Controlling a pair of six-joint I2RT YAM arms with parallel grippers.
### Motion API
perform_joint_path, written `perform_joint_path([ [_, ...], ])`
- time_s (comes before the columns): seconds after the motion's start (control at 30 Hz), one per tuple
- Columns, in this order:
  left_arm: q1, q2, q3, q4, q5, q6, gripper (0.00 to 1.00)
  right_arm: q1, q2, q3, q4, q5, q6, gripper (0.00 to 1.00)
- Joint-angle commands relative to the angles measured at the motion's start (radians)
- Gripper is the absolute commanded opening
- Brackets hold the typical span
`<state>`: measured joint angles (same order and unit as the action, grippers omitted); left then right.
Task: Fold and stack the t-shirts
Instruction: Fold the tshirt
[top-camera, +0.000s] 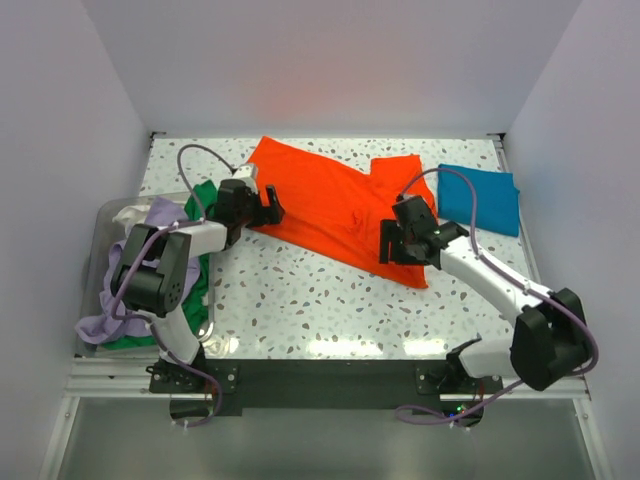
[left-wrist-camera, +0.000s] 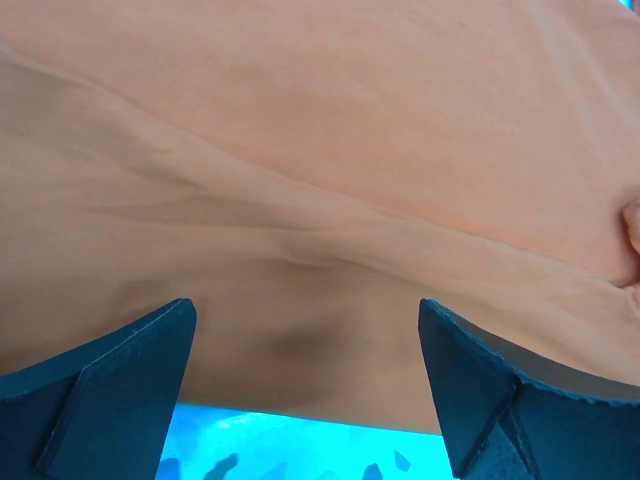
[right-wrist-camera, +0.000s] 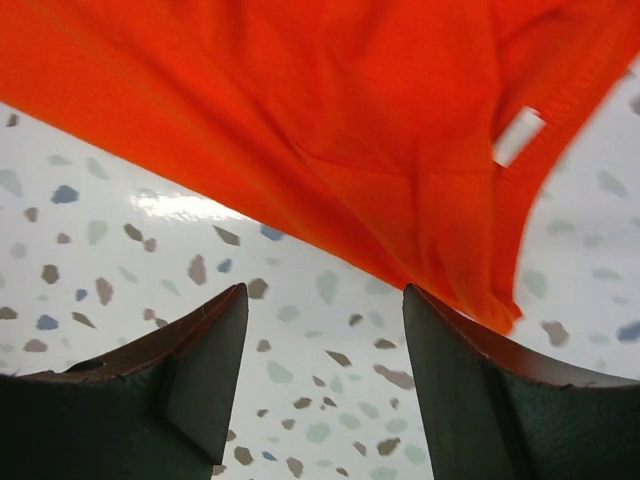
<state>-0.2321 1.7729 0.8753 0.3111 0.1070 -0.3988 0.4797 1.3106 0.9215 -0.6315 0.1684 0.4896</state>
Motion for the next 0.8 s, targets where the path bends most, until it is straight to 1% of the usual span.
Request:
perform_joint_path([
  [0.0,-0.029,-0.032,0.044,0.032,0.008,0.025,0.98,0.005,0.102,0.039,0.207,-0.155,-0.051,0.66],
  [0.2,-0.033,0.039,0.068,0.098,0.049,-0.006,0.99,0.002,0.287,0.082,0.271,-0.158,-0.072,0.65],
  [0.3,-0.033,0.085,0.077,0.103,0.051,-0.014,0.99,-0.003,0.35,0.083,0.271,-0.141,-0.065,0.65],
  [0.4,-0.033,0.103,0.045,0.126,0.019,-0.024,0.99,-0.001,0.381,0.076,0.242,-0.112,-0.039,0.65],
  [0.5,-0.035,0.091,-0.002,0.128,-0.041,-0.047,0.99,-0.003,0.383,0.044,0.199,-0.073,-0.013,0.66],
  [0.53,-0.036,0.071,-0.042,0.134,-0.061,-0.058,0.99,-0.001,0.372,0.03,0.184,-0.07,-0.006,0.66],
  [0.6,-0.044,0.047,-0.093,0.187,-0.098,-0.083,0.99,-0.001,0.351,-0.025,0.177,-0.073,0.017,0.66],
  [0.67,-0.059,0.013,-0.148,0.209,-0.104,-0.095,0.99,-0.001,0.309,-0.082,0.173,-0.095,0.038,0.66],
  [0.73,-0.081,-0.027,-0.197,0.217,-0.151,-0.11,0.99,-0.001,0.274,-0.116,0.165,-0.096,0.062,0.66],
  [0.77,-0.09,-0.044,-0.215,0.223,-0.168,-0.117,0.99,-0.001,0.228,-0.15,0.158,-0.093,0.069,0.66],
])
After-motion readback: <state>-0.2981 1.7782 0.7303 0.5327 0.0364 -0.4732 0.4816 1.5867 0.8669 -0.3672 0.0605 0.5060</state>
